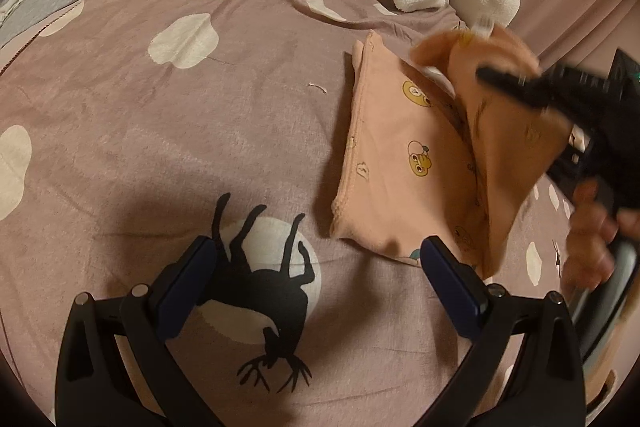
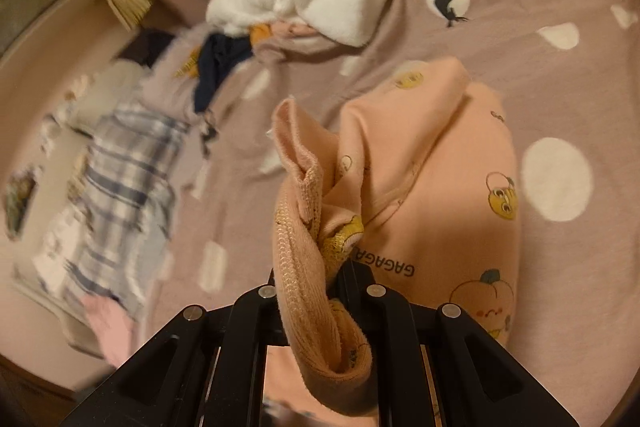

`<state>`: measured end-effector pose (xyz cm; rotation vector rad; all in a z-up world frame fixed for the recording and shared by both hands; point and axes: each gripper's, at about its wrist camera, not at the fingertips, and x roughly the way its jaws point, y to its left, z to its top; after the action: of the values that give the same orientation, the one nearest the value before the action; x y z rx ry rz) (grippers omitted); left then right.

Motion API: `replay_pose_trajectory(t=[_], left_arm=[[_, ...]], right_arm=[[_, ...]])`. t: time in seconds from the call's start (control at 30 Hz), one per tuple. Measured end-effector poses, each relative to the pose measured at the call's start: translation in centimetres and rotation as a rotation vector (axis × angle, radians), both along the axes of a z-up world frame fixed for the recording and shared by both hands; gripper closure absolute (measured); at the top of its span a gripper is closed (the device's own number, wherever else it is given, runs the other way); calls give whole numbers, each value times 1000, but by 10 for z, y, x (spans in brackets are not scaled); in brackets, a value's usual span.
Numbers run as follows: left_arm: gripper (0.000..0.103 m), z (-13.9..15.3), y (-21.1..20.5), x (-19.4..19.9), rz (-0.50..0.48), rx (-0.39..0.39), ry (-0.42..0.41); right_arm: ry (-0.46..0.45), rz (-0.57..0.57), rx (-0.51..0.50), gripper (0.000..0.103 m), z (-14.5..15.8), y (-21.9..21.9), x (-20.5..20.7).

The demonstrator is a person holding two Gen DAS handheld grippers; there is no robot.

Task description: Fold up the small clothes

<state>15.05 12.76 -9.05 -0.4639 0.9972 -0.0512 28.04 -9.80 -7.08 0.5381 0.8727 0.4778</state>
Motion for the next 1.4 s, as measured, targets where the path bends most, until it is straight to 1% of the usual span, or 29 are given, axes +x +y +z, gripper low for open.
replay_pose_trajectory(t=[0.03, 0.07, 0.1, 0.13, 0.2, 0.23, 0.27, 0.37, 0.43, 0.47, 0.5, 0.53, 0.57, 0.6, 0.67, 0.77, 0.8, 0.87, 0.93, 1.0, 1.1, 1.17, 1.23, 1.27, 1.3, 1.37, 1.4], left_arm=[[1, 0, 1, -1, -1, 0, 2], [1, 0, 1, -1, 0, 1, 3], [1, 0, 2, -2, 2, 1, 3], [1, -1, 3, -1, 5, 2, 3], [1, -2, 5, 0, 12, 1, 8], [1, -2, 5, 0, 17, -4, 9], [1, -2, 6, 0, 22, -10, 10], [1, 0, 5, -2, 18, -18, 7], [1, 1, 4, -4, 13, -11, 1], [1, 0, 4, -4, 11, -1, 1], [1, -1, 5, -5, 12, 4, 6], [1, -2, 6, -4, 15, 4, 11], [1, -3, 7, -4, 19, -2, 18], [1, -4, 8, -4, 23, -11, 23], [1, -4, 10, -4, 27, -23, 24], [1, -2, 11, -7, 30, -6, 16], [1, -1, 11, -8, 34, 3, 16], [1, -3, 11, -8, 33, 2, 21], [1, -6, 11, -8, 32, -4, 31], [1, -7, 9, -9, 25, 6, 33], [1, -7, 6, -6, 8, 35, 35], [0, -8, 6, -5, 7, 38, 35], [1, -9, 7, -3, 9, 21, 37], [1, -10, 9, -2, 14, 7, 39], [1, -10, 10, 0, 20, -6, 39], [0, -10, 14, 3, 41, -31, 44], [0, -10, 14, 5, 43, -34, 48]], right_arm=[[-9, -7, 17, 89, 3, 1, 0], [-22, -9, 10, 89, 5, 3, -1], [-32, -6, -19, 89, 5, 9, -3], [-32, 10, -69, 89, 3, 18, -5], [-19, 77, -148, 89, -7, 38, -9], [1, 108, -175, 89, -16, 48, -11], [12, 116, -184, 88, -21, 52, -12], [29, 143, -211, 83, -30, 64, -13], [48, 155, -202, 80, -32, 69, -14], [54, 156, -197, 76, -31, 68, -13], [63, 172, -181, 63, -31, 68, -13], [82, 206, -153, 55, -31, 70, -14], [96, 235, -124, 44, -32, 71, -15], [112, 280, -84, 39, -32, 72, -18], [114, 322, -65, 39, -30, 74, -21], [83, 294, -116, 39, -24, 69, -27], [82, 287, -110, 39, -22, 64, -27], [90, 265, -60, 38, -18, 51, -23], [89, 233, -41, 37, -15, 45, -17], [92, 161, -39, 32, -13, 34, -6], [103, 101, -14, 32, -12, 24, 12], [94, 85, -21, 32, -10, 27, 26], [81, 76, -46, 32, -9, 37, 46], [90, 73, -46, 32, -10, 42, 56], [109, 73, -26, 32, -15, 51, 68], [155, 99, 19, 32, -27, 58, 77], [205, 120, 22, 32, -38, 72, 81]])
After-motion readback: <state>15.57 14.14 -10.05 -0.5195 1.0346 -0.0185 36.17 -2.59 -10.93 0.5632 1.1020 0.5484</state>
